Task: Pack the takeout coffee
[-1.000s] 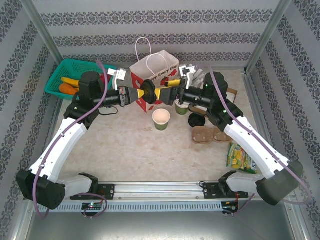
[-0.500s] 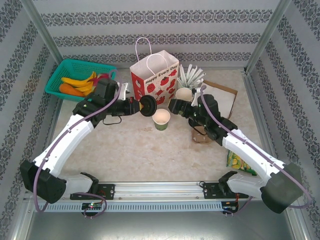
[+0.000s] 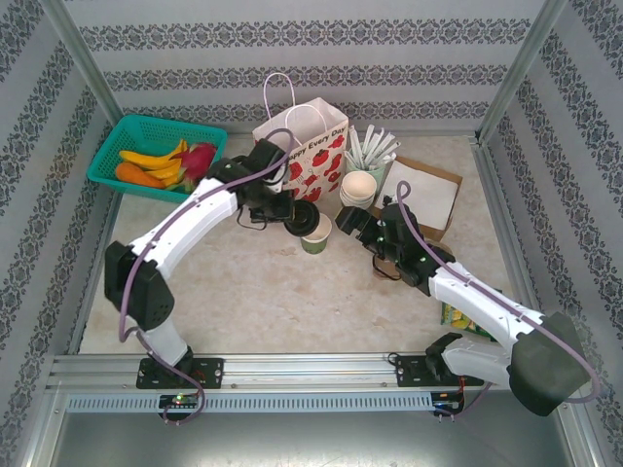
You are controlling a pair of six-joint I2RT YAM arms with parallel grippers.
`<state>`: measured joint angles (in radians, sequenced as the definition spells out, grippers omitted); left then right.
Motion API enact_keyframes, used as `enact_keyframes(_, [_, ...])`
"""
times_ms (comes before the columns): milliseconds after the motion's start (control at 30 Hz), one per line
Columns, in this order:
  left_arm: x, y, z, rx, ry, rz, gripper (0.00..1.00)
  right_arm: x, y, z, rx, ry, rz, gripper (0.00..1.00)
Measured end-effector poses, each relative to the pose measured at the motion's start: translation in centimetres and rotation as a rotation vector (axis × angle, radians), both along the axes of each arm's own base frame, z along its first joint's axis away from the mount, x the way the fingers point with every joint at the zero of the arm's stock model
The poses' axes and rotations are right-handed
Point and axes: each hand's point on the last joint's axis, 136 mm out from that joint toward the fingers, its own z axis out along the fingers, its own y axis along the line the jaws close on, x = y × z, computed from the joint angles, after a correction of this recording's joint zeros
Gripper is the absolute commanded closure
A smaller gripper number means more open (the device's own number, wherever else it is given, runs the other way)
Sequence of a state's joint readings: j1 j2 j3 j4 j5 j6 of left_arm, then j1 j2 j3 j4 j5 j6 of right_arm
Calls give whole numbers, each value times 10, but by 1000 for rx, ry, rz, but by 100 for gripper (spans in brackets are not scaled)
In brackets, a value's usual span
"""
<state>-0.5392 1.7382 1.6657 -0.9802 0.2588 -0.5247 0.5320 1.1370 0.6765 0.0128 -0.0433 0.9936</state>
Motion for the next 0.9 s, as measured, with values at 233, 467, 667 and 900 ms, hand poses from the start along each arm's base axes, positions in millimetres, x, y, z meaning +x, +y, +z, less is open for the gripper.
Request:
enact_keyframes(233, [7,-14,-17,142,28,-20,100,8,-1,8,42,-21,-9,2])
enact_keyframes(467, [22,-13,-18,191,21,-2,100,26,-6,-10,89,58,-70,2])
enact_keyframes(667, [30,-12,-19,219,11,8,100,36,8,-2,116,56,-42,2])
enact_keyframes(900, [31,-13,-29,235,35,-3,100,42,24,-1,147,59,14,2])
